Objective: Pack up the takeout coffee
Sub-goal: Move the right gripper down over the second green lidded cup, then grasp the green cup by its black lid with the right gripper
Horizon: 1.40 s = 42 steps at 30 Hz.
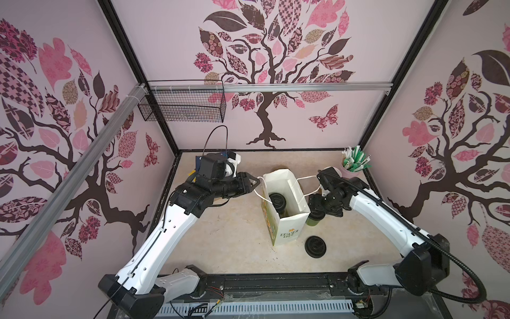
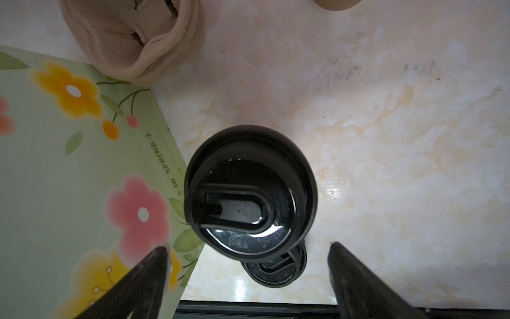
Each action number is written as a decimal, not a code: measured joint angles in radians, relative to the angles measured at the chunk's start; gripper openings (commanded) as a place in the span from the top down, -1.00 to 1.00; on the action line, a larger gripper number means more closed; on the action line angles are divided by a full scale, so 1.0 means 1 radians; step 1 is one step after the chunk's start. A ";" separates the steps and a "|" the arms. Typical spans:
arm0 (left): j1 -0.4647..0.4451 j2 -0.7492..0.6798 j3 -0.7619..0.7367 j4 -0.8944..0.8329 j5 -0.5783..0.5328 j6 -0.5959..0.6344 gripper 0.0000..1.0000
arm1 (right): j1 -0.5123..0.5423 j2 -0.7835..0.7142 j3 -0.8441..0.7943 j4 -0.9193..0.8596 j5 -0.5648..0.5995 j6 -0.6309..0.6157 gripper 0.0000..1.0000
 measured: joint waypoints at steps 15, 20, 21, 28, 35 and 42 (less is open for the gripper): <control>0.006 0.000 0.000 0.000 0.001 0.002 0.10 | 0.000 0.109 0.030 -0.024 0.038 -0.061 -0.77; 0.007 0.000 0.000 0.000 0.002 0.002 0.09 | 0.000 0.122 0.054 -0.038 0.076 -0.069 -0.88; 0.007 0.000 0.000 0.000 0.002 0.002 0.09 | 0.000 0.124 0.056 -0.039 0.081 -0.071 -0.91; 0.007 0.000 0.000 0.000 0.002 0.002 0.09 | 0.000 0.137 0.056 -0.047 0.109 -0.071 -0.83; 0.007 0.000 0.000 0.000 0.002 0.002 0.08 | 0.000 0.138 0.056 -0.030 0.095 -0.071 -0.90; 0.006 0.000 0.000 0.000 0.002 0.002 0.08 | 0.000 0.147 0.066 -0.018 0.101 -0.067 -0.71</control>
